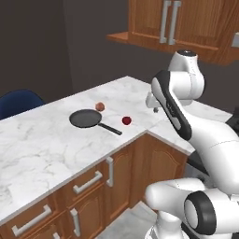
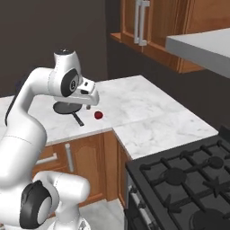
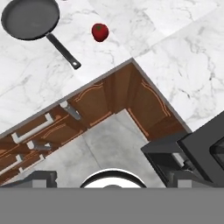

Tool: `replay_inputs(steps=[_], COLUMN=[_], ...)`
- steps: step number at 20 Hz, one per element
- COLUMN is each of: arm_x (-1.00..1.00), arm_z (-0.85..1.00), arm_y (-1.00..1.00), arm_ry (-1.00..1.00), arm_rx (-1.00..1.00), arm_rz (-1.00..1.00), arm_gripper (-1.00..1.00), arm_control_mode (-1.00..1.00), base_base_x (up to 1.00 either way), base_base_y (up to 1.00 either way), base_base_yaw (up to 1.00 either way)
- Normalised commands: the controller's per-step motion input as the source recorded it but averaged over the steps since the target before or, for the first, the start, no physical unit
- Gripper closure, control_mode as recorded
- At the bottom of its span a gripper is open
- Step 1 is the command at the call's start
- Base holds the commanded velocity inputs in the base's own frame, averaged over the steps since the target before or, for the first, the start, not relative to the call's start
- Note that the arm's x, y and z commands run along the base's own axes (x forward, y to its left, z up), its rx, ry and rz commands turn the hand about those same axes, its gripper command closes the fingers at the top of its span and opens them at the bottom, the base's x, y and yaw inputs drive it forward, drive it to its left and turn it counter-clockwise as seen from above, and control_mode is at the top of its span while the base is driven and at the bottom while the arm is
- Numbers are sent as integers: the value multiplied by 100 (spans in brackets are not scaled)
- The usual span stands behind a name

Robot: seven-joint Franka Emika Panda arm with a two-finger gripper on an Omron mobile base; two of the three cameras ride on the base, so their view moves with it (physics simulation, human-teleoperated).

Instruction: Place the pan on the rear left burner on the stove. Then place the tomato and the onion in the pan and turn on the rear left burner.

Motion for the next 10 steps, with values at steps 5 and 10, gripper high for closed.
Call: replay_inputs(steps=[5,10], arm_x=[0,0], arm_z=[0,0], arm_y=[0,0], arm_ry=[0,0], arm_rx=[0,0], arm_rz=[0,0], arm_gripper=[-100,-100], arm_control_mode=[100,100], base_base_x=[8,37], base_base_y=[2,25], base_base_yaw=[-17,-4])
